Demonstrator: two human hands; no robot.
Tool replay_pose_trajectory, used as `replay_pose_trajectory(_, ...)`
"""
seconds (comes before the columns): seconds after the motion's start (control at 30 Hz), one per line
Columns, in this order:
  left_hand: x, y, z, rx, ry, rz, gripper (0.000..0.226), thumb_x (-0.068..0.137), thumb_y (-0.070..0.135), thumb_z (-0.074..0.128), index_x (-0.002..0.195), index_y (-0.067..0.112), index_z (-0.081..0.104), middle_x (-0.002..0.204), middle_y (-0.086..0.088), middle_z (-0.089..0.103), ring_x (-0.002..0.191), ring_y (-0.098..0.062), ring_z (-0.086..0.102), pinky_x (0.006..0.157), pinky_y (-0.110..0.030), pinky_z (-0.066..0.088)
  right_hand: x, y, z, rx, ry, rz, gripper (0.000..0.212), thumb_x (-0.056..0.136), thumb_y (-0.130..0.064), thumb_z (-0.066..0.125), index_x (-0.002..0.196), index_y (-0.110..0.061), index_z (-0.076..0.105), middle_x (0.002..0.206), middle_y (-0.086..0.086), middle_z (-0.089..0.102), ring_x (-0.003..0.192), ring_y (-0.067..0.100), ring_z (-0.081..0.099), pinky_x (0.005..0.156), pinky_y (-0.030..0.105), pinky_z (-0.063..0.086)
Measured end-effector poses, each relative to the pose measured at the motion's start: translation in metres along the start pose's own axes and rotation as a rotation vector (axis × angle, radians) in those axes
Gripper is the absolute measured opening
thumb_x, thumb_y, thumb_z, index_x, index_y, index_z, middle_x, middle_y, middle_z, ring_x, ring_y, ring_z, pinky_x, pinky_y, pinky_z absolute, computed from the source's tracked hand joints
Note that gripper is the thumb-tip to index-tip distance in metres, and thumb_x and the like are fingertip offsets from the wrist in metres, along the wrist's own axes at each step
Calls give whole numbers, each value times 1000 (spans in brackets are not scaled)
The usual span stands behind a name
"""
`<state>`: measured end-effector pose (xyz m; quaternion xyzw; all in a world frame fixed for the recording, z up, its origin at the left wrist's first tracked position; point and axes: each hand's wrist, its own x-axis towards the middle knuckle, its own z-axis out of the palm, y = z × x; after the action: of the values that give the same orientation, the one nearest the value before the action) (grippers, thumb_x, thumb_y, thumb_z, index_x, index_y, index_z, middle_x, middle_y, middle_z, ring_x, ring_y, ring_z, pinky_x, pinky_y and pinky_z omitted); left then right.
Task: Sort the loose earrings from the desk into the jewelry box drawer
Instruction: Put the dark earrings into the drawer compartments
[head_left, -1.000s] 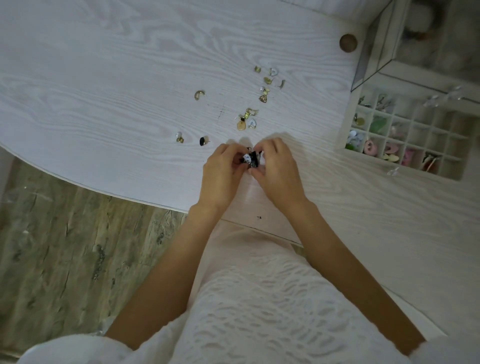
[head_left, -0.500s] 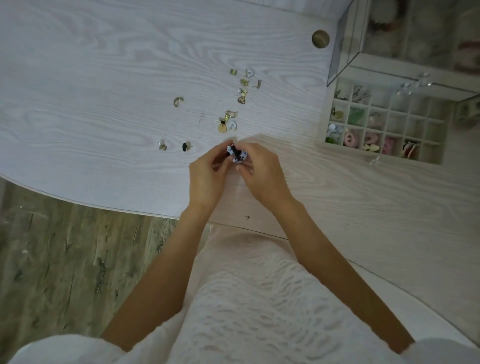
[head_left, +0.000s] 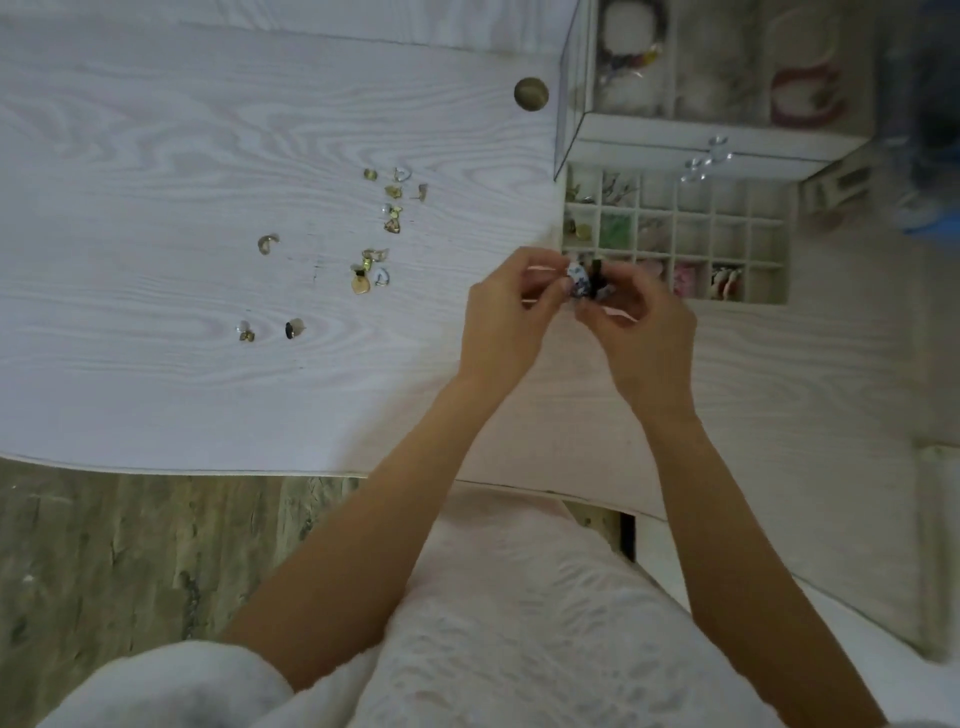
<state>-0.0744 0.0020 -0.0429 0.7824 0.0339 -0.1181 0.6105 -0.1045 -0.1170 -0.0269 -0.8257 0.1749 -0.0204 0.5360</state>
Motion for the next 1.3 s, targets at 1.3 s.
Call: replay_pose_trajectory(1.3, 52, 8, 106, 849, -27, 635, 21, 71, 2, 67, 88, 13, 73, 89, 1, 74, 84, -26, 59, 72, -32, 50, 85, 61, -82, -846, -25, -343, 33, 86, -16, 41, 101, -11, 69, 114, 6, 62, 104, 34, 48, 87, 39, 37)
